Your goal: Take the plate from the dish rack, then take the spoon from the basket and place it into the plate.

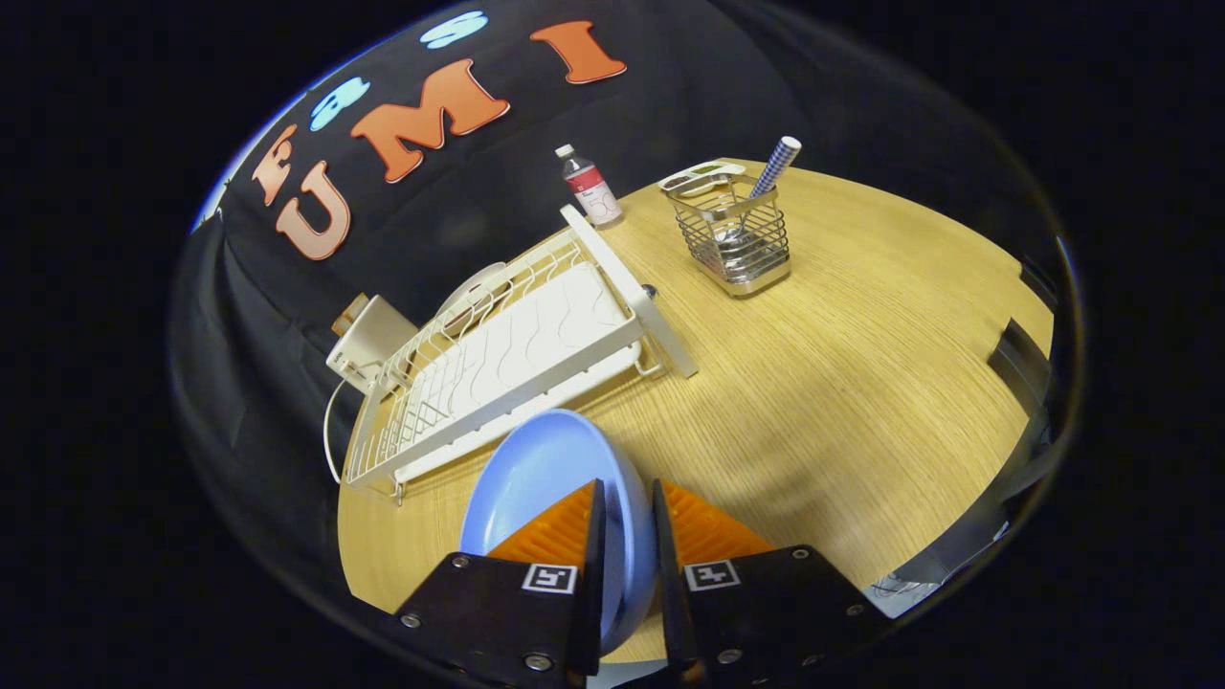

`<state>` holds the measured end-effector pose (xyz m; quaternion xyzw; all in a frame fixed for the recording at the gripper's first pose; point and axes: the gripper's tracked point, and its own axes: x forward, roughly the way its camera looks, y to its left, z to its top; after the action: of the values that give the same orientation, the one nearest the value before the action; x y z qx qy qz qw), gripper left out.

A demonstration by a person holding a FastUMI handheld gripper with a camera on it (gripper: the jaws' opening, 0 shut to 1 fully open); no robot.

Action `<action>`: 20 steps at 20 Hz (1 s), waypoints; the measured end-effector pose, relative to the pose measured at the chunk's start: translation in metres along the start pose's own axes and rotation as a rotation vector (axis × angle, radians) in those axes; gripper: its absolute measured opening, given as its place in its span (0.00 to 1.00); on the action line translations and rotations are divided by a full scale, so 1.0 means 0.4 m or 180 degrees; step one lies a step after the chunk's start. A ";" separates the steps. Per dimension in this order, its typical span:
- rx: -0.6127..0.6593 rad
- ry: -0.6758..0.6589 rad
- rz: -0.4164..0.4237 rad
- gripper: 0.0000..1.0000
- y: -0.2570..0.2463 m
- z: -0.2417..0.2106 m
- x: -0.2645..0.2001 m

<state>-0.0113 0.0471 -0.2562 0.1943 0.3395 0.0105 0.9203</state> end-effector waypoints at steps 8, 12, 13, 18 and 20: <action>-0.0330 -0.0391 -0.0221 0.69 -0.121 0.166 -0.034; -0.0572 -0.0723 -0.0372 0.88 -0.199 0.319 -0.059; -0.0647 -0.0817 -0.0394 0.90 -0.215 0.354 -0.066; -0.0896 -0.1131 -0.0250 0.92 -0.230 0.498 -0.055; -0.0999 -0.1118 -0.0209 0.91 -0.246 0.523 -0.020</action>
<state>0.1030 -0.1185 -0.1417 0.0366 0.1745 -0.0008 0.9840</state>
